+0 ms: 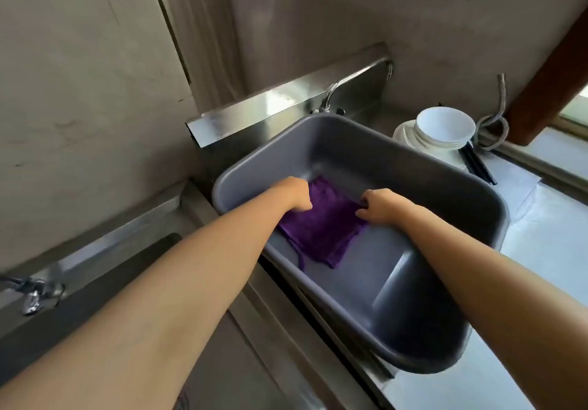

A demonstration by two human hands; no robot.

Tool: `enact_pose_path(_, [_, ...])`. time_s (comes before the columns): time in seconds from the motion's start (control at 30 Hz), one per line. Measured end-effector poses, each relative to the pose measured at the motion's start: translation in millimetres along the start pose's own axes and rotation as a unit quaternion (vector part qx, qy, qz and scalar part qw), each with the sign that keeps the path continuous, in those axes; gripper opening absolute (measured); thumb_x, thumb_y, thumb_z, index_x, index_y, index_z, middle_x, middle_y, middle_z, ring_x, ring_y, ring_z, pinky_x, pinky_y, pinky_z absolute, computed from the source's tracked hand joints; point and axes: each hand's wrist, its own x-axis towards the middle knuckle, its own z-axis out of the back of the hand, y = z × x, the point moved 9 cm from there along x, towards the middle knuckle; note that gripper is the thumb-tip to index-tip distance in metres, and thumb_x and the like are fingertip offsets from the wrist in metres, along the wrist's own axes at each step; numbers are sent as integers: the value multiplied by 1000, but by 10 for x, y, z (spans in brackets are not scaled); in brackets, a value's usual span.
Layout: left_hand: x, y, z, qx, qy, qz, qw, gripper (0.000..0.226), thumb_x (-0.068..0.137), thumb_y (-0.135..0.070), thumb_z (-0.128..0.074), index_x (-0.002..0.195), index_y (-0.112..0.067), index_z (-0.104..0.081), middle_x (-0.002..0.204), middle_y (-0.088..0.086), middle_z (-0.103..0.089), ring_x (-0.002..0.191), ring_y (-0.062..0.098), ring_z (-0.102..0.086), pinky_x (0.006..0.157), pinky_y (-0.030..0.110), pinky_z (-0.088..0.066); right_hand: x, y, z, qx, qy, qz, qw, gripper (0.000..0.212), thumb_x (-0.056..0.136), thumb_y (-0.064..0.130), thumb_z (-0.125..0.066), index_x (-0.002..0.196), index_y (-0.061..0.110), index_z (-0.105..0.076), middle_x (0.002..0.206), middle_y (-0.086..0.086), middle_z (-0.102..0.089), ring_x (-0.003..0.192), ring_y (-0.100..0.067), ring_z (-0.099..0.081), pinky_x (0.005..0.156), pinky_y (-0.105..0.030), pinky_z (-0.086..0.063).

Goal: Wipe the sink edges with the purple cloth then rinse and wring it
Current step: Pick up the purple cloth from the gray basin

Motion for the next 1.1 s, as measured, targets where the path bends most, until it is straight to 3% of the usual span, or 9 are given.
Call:
enact_pose_path(0.17, [190,-110,-23,-7,-11,13,1000,53,86,-27,-53,135,-11,-41,137,14,-48,122,32,-49,97,39,-44,89,5,-5,2,-30,-11,1000,46,89,37,-55,119,2,-52,124,-20,-51,113,-36,-52,92,-38,-44])
enact_pose_path(0.33, [323,-79,-4,-62,-44,69,995,65,91,-46,-50,140,-7,-32,144,18,-38,131,34,-39,104,42,-37,165,5,-46,51,-35,-29,998,43,83,24,-64,118,4,-49,120,-18,-55,108,-35,-56,86,-39,-49])
enact_pose_path(0.5, [381,-45,-17,-74,-32,66,995,38,90,-29,-52,121,-6,-54,128,15,-56,113,32,-55,81,34,-44,242,-25,-84,104,-24,-63,992,24,78,13,-61,101,7,-61,109,-13,-62,94,-31,-60,72,-31,-49])
enact_pose_path(0.6, [303,-61,51,-137,-30,57,988,33,84,-22,-54,113,-7,-58,123,16,-55,105,33,-55,80,34,-46,213,14,-38,127,-20,-57,990,22,78,12,-61,98,5,-62,104,-13,-63,91,-30,-60,67,-28,-45])
enact_pose_path(0.7, [194,-47,117,-264,1,53,963,10,78,-15,-59,78,-7,-53,84,15,-53,64,23,-47,52,25,-35,141,102,109,186,-4,-46,981,15,79,11,-65,90,3,-60,90,-14,-61,84,-28,-57,55,-27,-42])
enact_pose_path(0.77, [123,0,198,-323,14,62,944,13,78,-15,-59,72,-11,-48,71,9,-48,56,19,-41,48,23,-29,81,152,268,247,-10,-42,968,14,79,8,-66,89,7,-55,82,-11,-57,80,-25,-54,51,-26,-42])
enact_pose_path(0.93, [-59,77,560,-433,-30,36,900,25,83,-27,-65,95,-5,-65,90,12,-66,81,25,-61,66,31,-47,-110,245,675,299,-34,-20,953,24,83,6,-61,107,7,-62,93,-13,-58,83,-26,-56,65,-38,-54])
enact_pose_path(1.0, [-174,87,758,-447,-77,13,891,15,84,-23,-65,89,-9,-65,85,8,-65,75,19,-59,59,24,-45,-211,285,885,301,-48,4,952,25,85,11,-62,110,6,-64,94,-13,-59,83,-25,-57,72,-39,-56])
enact_pose_path(1.1, [-415,113,1054,-473,-144,-19,869,16,86,-19,-64,97,-9,-68,82,4,-61,76,15,-55,54,21,-44,-387,350,1263,288,-97,41,952,23,84,15,-64,104,4,-68,89,-13,-62,79,-22,-57,74,-36,-54])
